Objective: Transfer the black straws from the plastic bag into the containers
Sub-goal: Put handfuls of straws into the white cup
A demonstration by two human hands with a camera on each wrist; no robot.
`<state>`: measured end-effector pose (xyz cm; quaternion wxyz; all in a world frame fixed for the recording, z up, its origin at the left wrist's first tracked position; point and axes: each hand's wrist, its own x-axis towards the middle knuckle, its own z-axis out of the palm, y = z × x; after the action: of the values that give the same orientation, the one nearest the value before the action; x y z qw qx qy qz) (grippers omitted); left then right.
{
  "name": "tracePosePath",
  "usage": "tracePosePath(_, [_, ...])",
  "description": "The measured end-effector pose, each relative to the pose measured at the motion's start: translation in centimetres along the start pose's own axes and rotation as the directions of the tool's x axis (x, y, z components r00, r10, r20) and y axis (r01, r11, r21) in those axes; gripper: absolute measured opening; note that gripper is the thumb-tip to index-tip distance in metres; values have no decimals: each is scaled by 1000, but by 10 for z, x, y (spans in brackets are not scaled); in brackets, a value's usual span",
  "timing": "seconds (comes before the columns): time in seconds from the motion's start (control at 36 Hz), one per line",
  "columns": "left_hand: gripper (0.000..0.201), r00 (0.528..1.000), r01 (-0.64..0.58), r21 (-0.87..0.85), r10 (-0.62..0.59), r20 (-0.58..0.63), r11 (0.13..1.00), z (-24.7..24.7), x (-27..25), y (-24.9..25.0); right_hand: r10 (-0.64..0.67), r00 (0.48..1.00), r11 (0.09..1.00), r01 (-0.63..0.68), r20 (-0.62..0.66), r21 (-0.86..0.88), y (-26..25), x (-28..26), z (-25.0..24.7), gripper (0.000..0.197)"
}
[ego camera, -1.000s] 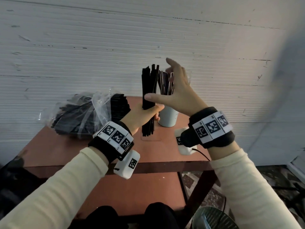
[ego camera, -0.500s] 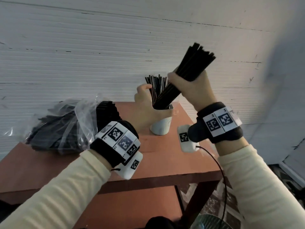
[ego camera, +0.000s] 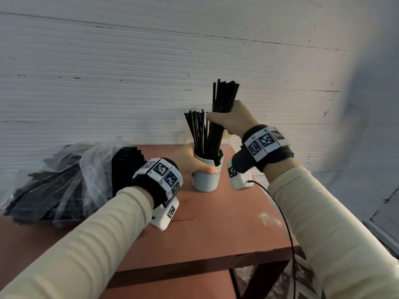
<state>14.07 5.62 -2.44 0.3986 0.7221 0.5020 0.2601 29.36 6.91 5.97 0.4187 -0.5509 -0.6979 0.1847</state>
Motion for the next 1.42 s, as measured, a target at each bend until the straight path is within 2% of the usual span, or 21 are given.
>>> tracePosePath(0.06, [44,1000,-3,-13,4,17,1000,-2,0,0,28,999,999,-26,41,-40,2,2,3,38])
tracePosePath(0.25, [64,1000,6,-5,-6,26,1000,-5,0,-1,58,994,993,-49,90,-108,7,4,10,40])
tracePosePath(0.39, [61,999,-2,-34,4,34,999,-5,1,-3,22,999,996,-19,28,-83,5,7,7,36])
tracePosePath(0.47, [53,999,-24,-24,25,44,999,-5,1,-3,59,992,989,-43,110,-142,6,6,9,34])
tracePosePath(0.58, [52,996,-69,-20,70,53,997,-4,0,-2,88,982,977,-52,170,-206,8,-2,12,34])
tracePosePath(0.72, [63,998,-50,-14,50,41,999,-4,2,-3,-3,994,979,25,112,-200,12,-11,17,27])
tracePosePath(0.75, [68,999,-40,-11,40,35,999,-4,2,-3,-29,997,979,44,76,-200,12,-11,19,28])
tracePosePath(0.81, [84,999,-18,-19,18,26,1000,-4,2,-4,-96,995,973,86,-37,-215,16,-10,23,44])
tracePosePath(0.83, [87,1000,-12,-23,12,22,1000,-4,2,-4,-141,984,968,114,-110,-222,17,-9,25,53])
tracePosePath(0.89, [81,1000,-6,-22,7,12,1000,-4,3,-5,-267,939,953,225,-215,-202,17,-8,28,65])
tracePosePath(0.92, [76,1000,-4,-21,4,11,1000,-4,3,-5,-338,913,934,297,-227,-196,16,-8,28,69])
tracePosePath(0.97, [71,1000,-4,-20,4,7,1000,-4,2,-4,-427,890,894,388,-160,-224,16,-5,29,73])
tracePosePath(1.03, [71,1000,-1,-7,1,-1,1000,-4,2,-3,-441,897,864,414,-35,-287,18,-2,31,70])
tracePosePath(1.08, [76,1000,7,4,-7,-7,1000,-3,2,-3,-426,904,844,409,30,-346,21,0,32,57])
tracePosePath(1.14, [81,1000,18,4,-18,-6,1000,-3,2,-3,-414,910,850,382,-10,-362,20,1,32,42])
tracePosePath(1.19, [81,1000,22,-7,-22,-9,1000,-3,1,-3,-413,906,870,363,-91,-334,17,4,29,37])
tracePosePath(1.31, [90,999,39,-34,-39,13,999,-4,-1,-3,-467,870,844,386,-158,-373,12,11,23,53])
tracePosePath(1.36, [94,998,53,-45,-52,23,998,-4,-1,-3,-412,905,847,338,-107,-410,12,15,21,55])
tracePosePath(1.42, [96,998,62,-37,-61,21,997,-4,-1,-2,-330,943,856,276,-50,-438,13,19,20,44])
